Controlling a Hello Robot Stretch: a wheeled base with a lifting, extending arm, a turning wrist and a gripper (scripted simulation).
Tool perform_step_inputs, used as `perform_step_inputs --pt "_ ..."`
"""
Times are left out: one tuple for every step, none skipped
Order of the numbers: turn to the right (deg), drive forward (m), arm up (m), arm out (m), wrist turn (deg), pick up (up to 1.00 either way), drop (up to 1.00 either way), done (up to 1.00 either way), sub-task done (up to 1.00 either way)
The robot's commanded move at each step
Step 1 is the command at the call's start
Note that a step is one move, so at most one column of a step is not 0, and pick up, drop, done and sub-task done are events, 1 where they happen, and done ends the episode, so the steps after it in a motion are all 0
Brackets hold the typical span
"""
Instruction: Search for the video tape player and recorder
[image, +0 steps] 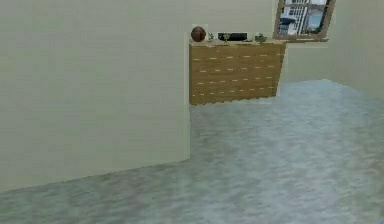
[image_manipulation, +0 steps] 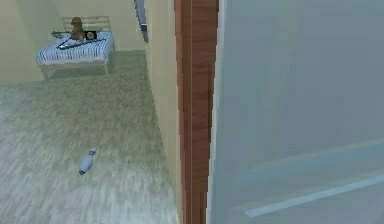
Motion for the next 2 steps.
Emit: perform_step_inputs --pt "9.0 0.0 0.0 0.0 0.0 0.0 0.0 0.0 0.0" --pt "0.0 1.0 0.0 0.0 0.0 0.0 0.0 0.0 0.0"
